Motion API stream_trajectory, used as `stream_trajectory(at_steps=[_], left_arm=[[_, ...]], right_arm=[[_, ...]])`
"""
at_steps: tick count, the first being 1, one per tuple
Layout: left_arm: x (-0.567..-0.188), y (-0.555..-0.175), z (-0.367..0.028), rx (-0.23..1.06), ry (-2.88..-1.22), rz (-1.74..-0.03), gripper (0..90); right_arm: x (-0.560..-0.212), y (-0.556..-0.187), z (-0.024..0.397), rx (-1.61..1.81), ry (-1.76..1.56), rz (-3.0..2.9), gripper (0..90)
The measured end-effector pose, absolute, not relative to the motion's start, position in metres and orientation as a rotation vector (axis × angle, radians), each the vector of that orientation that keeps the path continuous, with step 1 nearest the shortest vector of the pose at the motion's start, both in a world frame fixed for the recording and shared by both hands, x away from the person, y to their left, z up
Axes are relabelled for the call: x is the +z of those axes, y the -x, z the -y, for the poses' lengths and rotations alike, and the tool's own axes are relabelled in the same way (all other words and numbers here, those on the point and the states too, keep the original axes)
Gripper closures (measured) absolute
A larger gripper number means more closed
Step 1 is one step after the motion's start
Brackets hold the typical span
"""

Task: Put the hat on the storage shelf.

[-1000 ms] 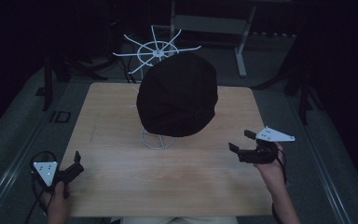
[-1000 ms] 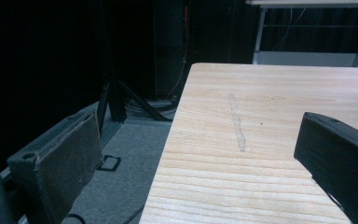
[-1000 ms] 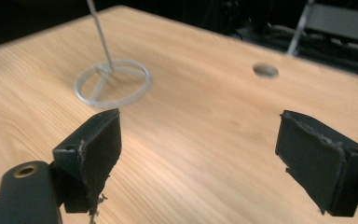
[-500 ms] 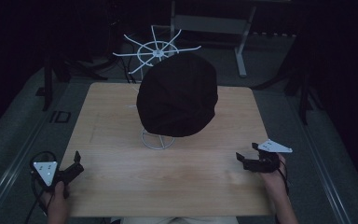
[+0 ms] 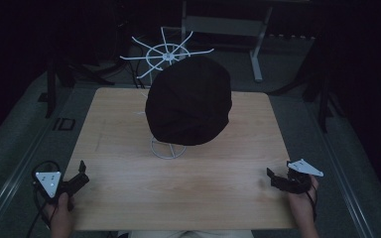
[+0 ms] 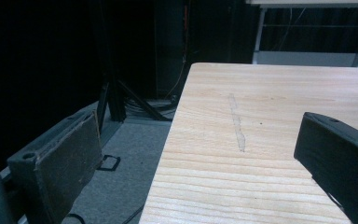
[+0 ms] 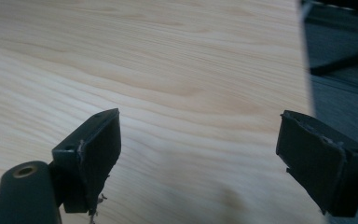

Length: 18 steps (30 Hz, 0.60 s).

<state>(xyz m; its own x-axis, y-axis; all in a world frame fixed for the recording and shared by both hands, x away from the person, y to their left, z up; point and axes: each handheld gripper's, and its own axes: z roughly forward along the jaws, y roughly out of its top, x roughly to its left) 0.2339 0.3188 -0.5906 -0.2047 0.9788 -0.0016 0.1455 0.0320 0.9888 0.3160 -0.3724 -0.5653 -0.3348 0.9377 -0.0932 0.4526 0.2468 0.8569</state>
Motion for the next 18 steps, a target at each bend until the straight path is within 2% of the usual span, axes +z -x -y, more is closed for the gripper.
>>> stream_trajectory(at_steps=[18], left_arm=[[-0.591,-0.234,-0.319,1.272,-1.203,-1.482,1.3]], right_arm=[[-0.572,-0.304,0.405,0.886,-1.431,-1.626,14.1]])
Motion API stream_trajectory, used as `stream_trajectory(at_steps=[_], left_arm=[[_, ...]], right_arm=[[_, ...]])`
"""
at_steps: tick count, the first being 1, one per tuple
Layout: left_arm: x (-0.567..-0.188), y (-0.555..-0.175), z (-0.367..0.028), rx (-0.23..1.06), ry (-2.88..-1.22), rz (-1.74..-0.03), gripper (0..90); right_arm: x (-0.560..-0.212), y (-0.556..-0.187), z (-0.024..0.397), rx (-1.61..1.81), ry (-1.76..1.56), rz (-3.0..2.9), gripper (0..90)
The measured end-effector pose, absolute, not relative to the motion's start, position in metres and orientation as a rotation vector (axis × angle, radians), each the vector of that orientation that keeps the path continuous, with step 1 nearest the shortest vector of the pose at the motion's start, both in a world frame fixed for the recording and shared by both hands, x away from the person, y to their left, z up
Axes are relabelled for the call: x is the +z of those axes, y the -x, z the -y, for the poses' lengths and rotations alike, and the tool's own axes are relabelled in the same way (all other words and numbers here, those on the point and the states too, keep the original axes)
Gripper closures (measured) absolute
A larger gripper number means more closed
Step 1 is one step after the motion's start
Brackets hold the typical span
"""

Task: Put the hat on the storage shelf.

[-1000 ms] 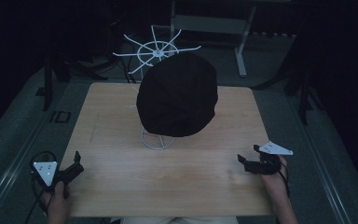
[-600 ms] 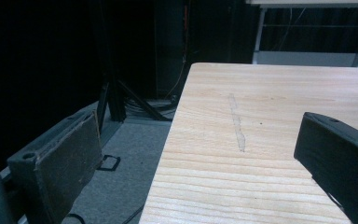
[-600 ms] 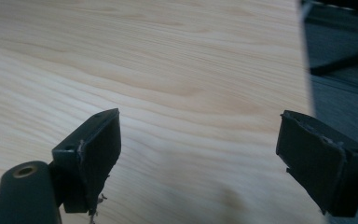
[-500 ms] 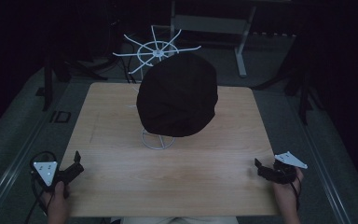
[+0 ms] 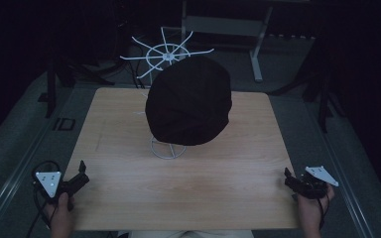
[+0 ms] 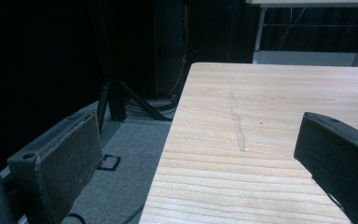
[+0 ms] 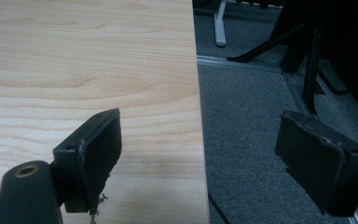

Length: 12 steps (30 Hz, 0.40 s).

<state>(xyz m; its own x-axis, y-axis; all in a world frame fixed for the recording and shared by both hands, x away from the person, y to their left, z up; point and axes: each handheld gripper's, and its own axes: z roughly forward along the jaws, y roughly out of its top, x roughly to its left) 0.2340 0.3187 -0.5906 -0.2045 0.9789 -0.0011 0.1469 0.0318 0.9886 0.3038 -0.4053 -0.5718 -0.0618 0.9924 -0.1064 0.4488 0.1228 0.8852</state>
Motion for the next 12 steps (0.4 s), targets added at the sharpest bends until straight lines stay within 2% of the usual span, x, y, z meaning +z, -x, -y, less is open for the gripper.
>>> stream_trajectory(at_steps=[12], left_arm=[[-0.5906,-0.2339,-0.3187,1.272,-1.204,-1.48,1.3]], right_arm=[[-0.5713,-0.3036,0.4118,0.933,-1.476,-1.599,14.9]])
